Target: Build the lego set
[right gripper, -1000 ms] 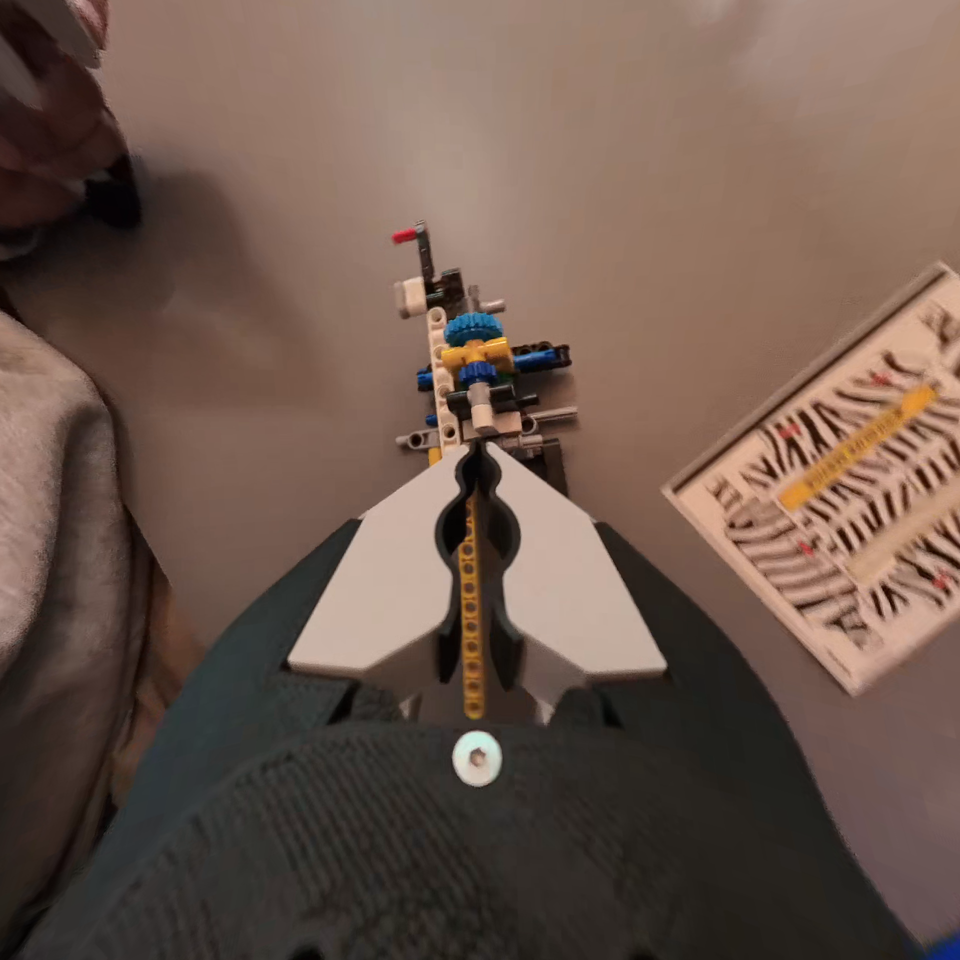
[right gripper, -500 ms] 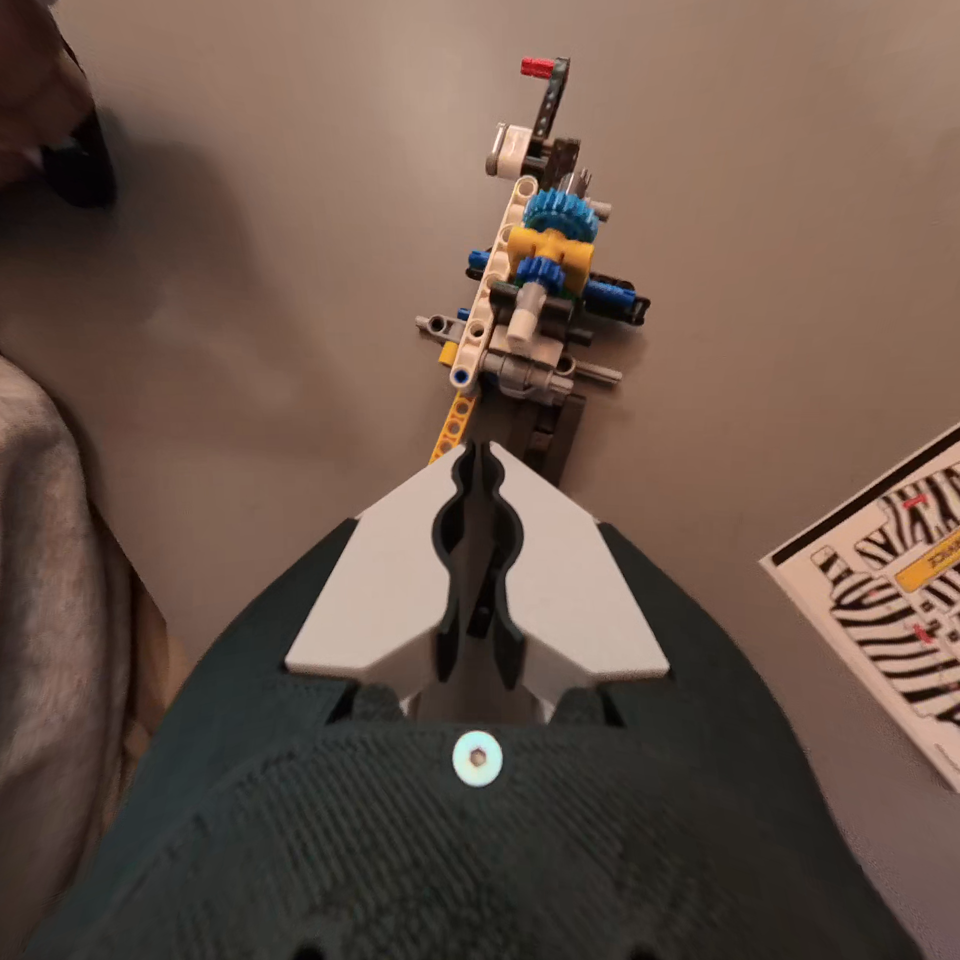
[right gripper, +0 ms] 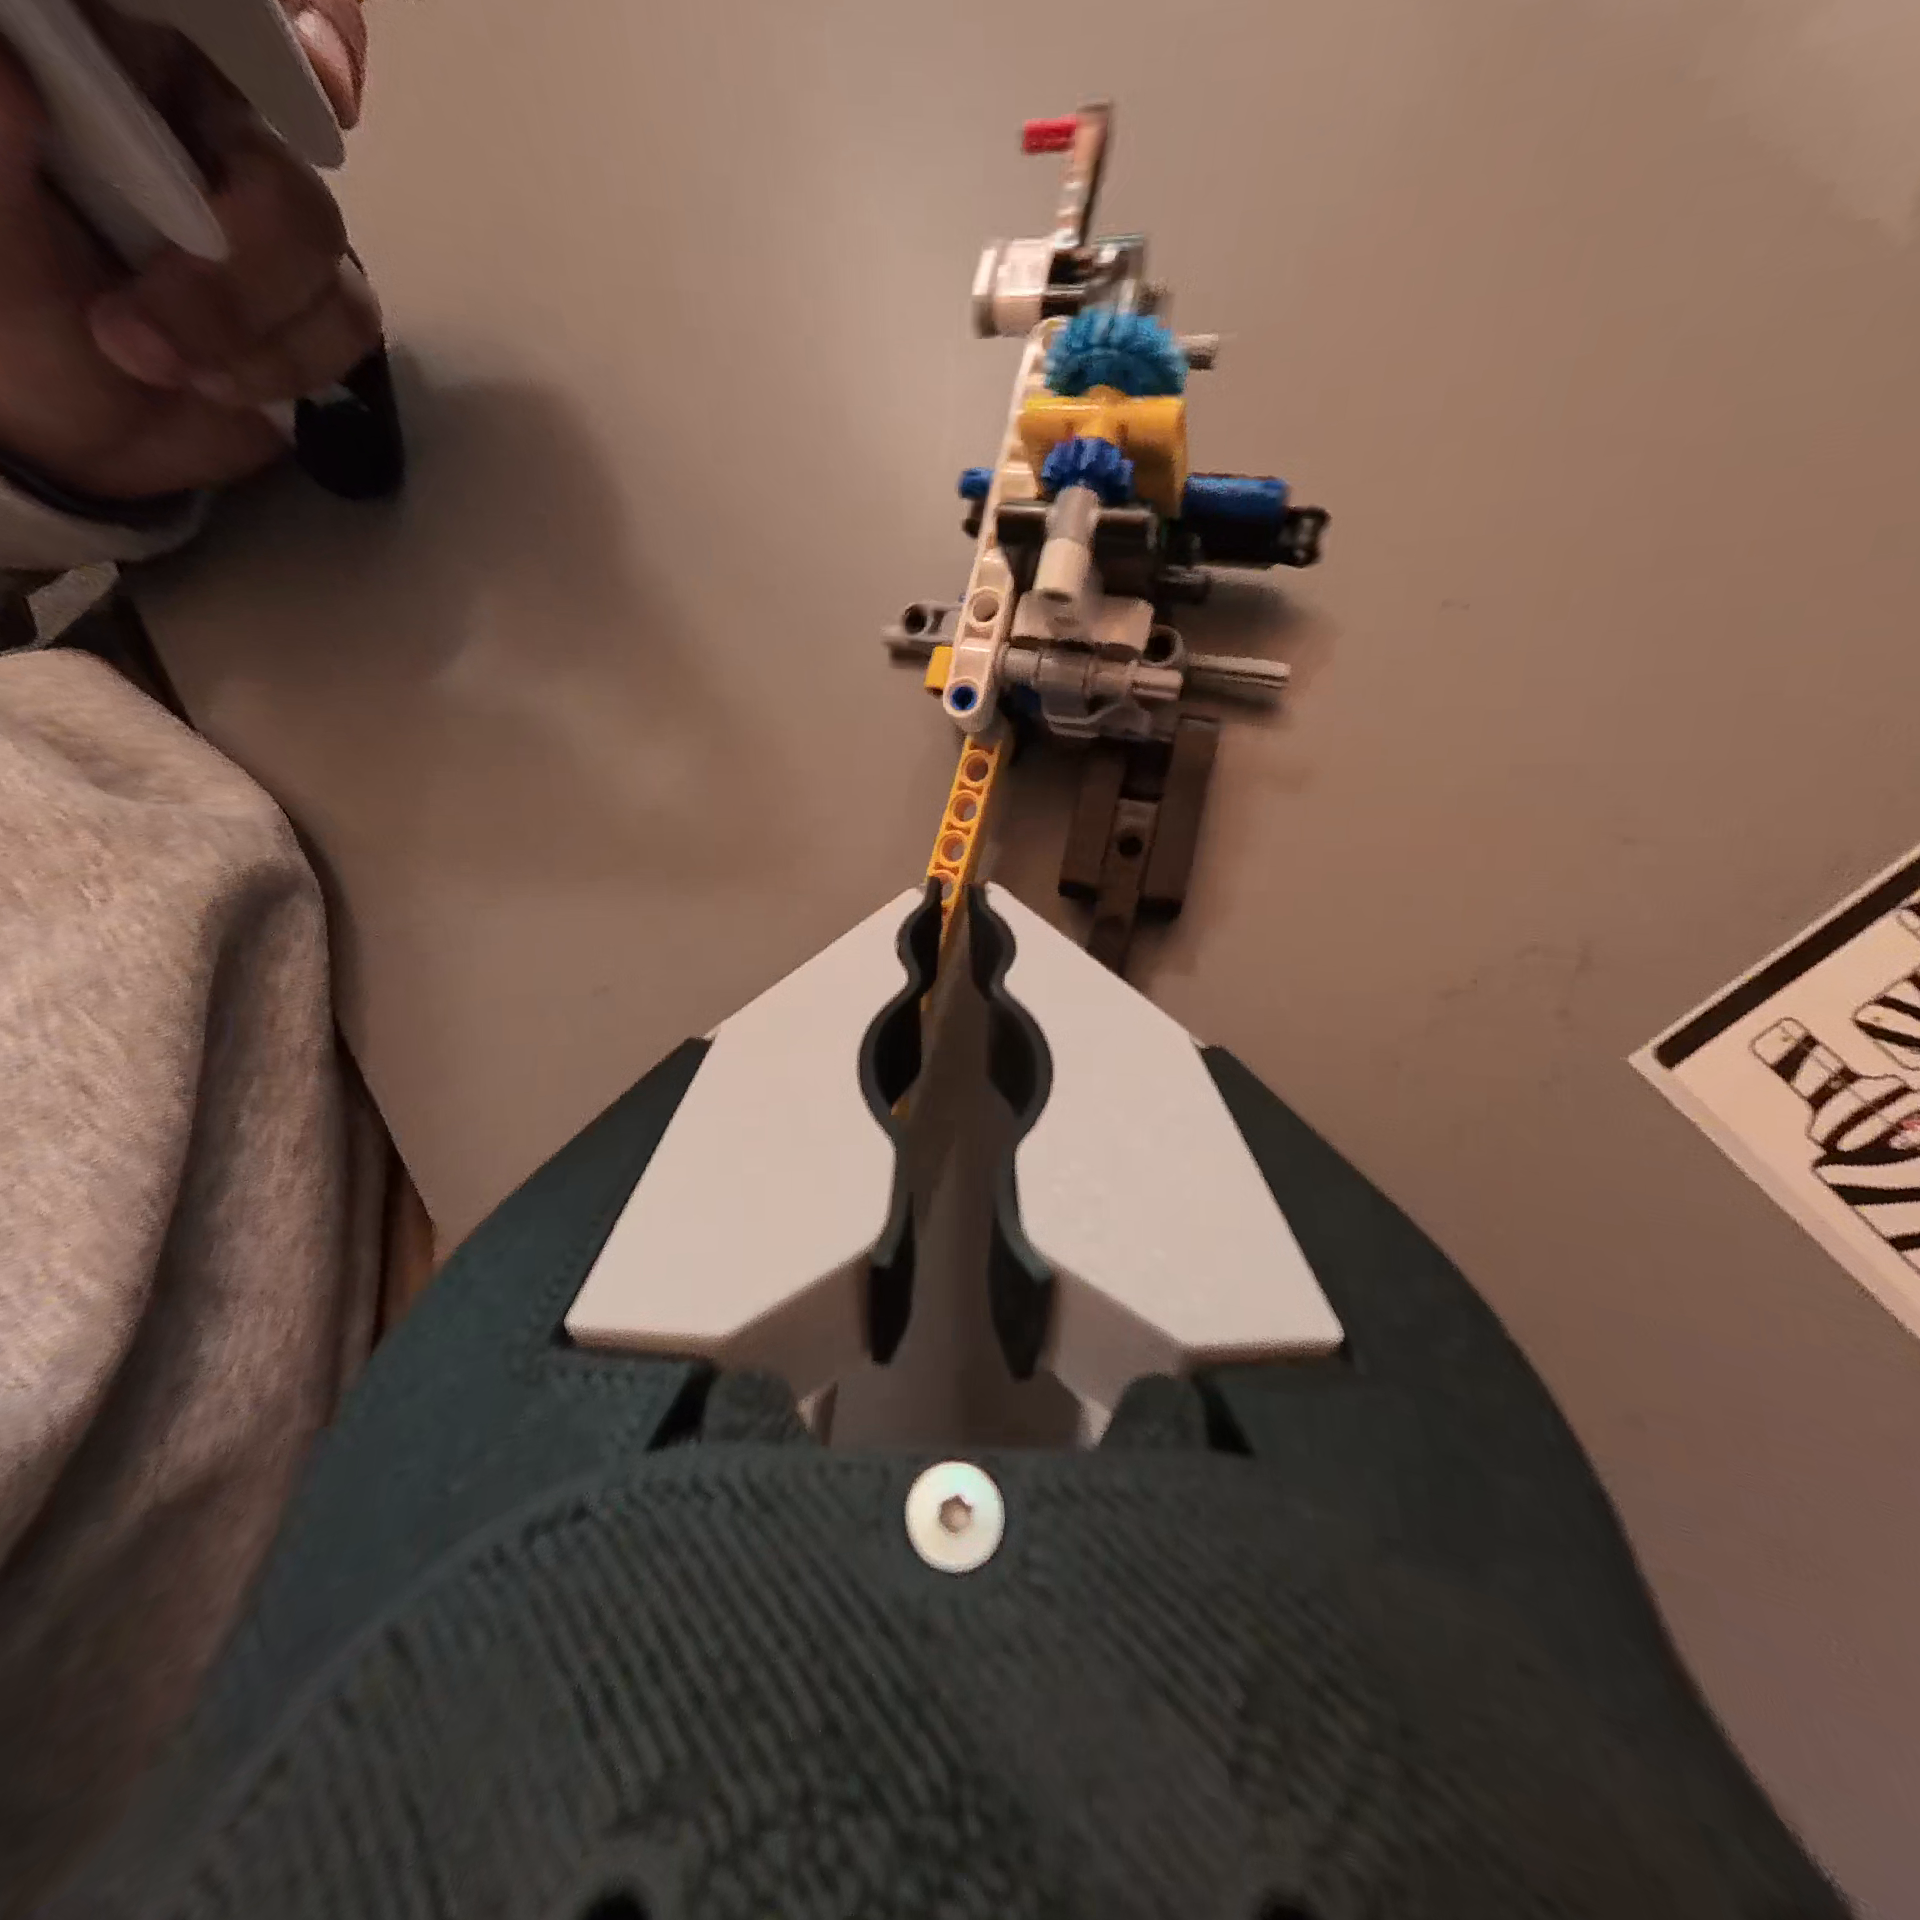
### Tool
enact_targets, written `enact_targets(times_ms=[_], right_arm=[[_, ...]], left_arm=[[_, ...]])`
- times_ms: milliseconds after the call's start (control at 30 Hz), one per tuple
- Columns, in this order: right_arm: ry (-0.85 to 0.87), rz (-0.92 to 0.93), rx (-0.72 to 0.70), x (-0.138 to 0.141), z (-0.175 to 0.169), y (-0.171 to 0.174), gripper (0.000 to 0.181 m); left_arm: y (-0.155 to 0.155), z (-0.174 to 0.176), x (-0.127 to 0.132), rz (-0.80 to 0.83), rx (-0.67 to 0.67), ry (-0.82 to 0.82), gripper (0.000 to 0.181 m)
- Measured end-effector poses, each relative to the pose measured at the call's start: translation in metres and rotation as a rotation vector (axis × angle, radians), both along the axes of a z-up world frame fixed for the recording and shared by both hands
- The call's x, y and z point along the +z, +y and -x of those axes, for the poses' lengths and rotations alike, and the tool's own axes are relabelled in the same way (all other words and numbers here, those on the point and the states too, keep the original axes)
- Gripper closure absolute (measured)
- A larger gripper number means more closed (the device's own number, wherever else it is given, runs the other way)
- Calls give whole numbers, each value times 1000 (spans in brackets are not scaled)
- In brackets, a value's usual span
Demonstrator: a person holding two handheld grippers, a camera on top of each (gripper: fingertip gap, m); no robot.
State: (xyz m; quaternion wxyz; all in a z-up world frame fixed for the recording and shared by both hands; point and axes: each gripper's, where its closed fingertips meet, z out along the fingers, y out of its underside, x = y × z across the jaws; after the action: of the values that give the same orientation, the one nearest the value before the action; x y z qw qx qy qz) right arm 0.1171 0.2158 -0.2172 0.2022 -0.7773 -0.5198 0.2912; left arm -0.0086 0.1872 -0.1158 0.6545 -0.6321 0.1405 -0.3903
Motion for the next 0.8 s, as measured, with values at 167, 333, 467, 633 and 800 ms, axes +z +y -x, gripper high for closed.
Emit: enact_targets(times_ms=[167,333,467,633,800], right_arm=[[5,-22,-51,1,-7,13,178],[-13,-90,-117,2,-12,33,177],[-16,-143,-152,4,-11,48,176],[13,-261,-222,17,-14,67,173],[129,-235,-226,36,-15,55,175]], left_arm=[[1,2,0,9,1,-14,174],[2,3,0,14,1,-24,173],[2,3,0,15,0,-26,174],[2,4,0,18,3,-33,174],[3,5,0,27,4,-43,174]])
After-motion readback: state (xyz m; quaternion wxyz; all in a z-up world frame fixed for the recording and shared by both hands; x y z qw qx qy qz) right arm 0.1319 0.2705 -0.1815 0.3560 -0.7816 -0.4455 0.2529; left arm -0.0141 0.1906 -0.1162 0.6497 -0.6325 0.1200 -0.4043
